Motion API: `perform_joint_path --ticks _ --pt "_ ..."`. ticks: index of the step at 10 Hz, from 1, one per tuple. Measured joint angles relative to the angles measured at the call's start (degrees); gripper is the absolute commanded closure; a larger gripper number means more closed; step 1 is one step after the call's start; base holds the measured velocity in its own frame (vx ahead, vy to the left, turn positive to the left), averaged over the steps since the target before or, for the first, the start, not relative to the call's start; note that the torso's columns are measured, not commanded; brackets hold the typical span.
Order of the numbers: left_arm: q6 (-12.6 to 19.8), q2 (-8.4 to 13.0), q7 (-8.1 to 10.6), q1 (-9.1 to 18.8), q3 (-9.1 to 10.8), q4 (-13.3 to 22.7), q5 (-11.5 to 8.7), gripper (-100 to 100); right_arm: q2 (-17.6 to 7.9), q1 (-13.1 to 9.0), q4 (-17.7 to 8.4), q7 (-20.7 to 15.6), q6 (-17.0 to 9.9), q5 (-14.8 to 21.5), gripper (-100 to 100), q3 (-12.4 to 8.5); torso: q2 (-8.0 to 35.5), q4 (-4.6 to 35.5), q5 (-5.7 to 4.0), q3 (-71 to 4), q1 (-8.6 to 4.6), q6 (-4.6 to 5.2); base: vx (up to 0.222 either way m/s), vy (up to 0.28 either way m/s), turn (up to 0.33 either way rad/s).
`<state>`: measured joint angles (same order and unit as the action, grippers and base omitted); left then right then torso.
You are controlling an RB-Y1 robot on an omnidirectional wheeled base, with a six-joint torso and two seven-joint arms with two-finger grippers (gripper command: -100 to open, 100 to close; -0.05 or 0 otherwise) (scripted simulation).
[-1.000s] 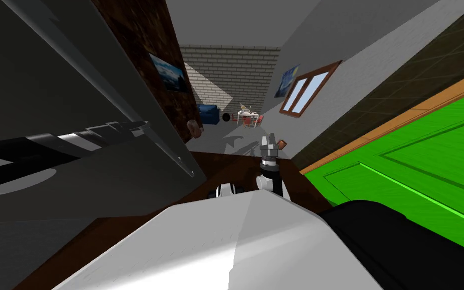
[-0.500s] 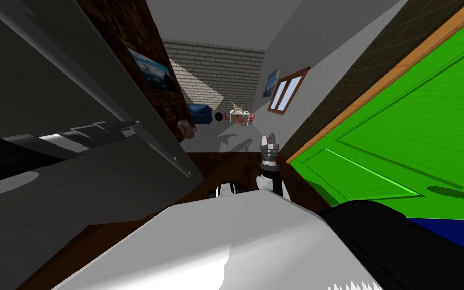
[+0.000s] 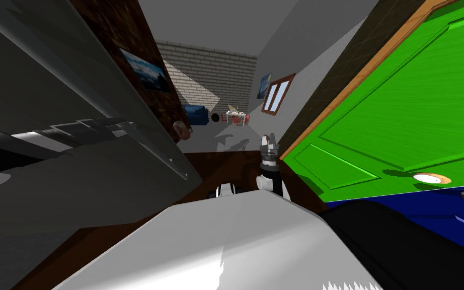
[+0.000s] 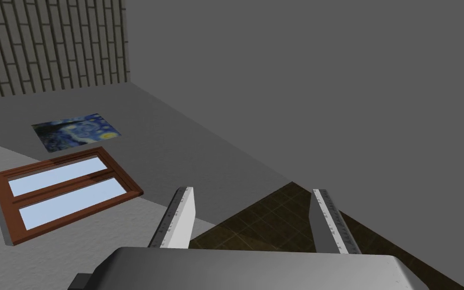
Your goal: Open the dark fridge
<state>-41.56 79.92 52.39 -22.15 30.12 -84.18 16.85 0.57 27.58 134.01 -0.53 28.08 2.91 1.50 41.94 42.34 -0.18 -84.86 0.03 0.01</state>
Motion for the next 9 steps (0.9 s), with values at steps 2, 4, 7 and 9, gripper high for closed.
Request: perform_joint_path --ticks 2,4,7,9 --pt "0.36 2.11 2.21 0.13 0.46 -0.51 -0.25 -100 0.00 0.00 0.00 0.00 0.00 0.00 0 0.00 0.62 0.32 -0.18 0.40 -0.22 -0.10 0.045 0.013 0.068" --pt "0.30 2.93 3.36 -0.35 1.26 -0.67 -0.31 0 0.00 -0.01 0.00 0.00 0.00 0.00 0 0.00 1.01 0.35 -0.12 0.71 -0.39 -0.11 0.023 0.009 -0.004" --pt "0.22 2.77 3.40 -0.68 0.76 -0.66 -0.19 0 0.00 -0.02 -0.01 0.00 0.00 0.00 0 0.01 0.64 0.19 -0.04 0.46 -0.24 -0.06 0.002 0.000 -0.002" --pt "0.14 2.69 3.44 -0.86 0.52 -0.67 -0.13 0 0.00 -0.01 0.00 0.00 0.00 0.00 0 0.01 0.47 0.09 0.02 0.35 -0.16 -0.03 0.000 0.000 0.000"
